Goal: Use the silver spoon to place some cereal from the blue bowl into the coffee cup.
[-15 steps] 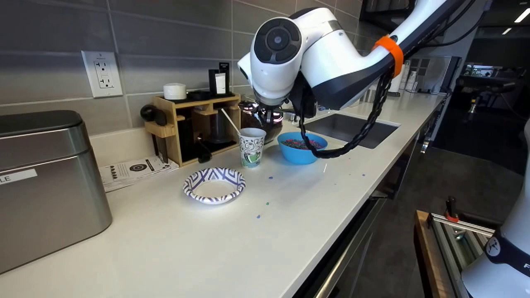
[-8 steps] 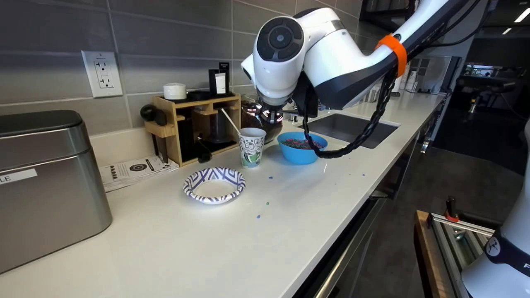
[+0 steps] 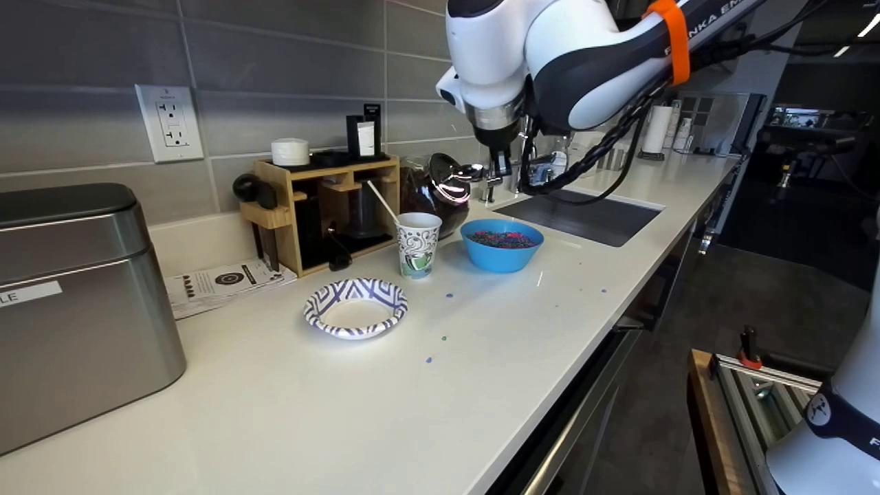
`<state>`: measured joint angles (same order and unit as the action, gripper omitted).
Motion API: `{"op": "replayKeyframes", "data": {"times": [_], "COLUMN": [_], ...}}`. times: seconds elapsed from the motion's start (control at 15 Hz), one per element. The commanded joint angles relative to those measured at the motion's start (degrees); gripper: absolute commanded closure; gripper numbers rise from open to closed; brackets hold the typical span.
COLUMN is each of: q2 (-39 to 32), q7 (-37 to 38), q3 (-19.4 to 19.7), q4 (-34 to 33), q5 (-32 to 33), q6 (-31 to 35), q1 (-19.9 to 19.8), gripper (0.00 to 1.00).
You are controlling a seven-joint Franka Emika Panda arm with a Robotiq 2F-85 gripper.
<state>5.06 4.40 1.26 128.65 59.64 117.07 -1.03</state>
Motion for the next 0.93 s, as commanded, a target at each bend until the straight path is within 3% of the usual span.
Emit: {"op": "replayKeyframes", "data": {"times": [0.0, 0.33, 0.87], "q2": [-0.4, -4.8, -11.9], "q7": [-9.2, -12.2, -14.1], "q3": [1.4, 2.5, 2.3], "q4": [-0.2, -1.1, -2.8], "q5": [-4.7, -3.6, -4.2], "q6": [-5.0, -9.9, -10.9], "q1": [-1.1, -2.3, -2.7], "gripper": [0.99, 0.99, 0.99]}}
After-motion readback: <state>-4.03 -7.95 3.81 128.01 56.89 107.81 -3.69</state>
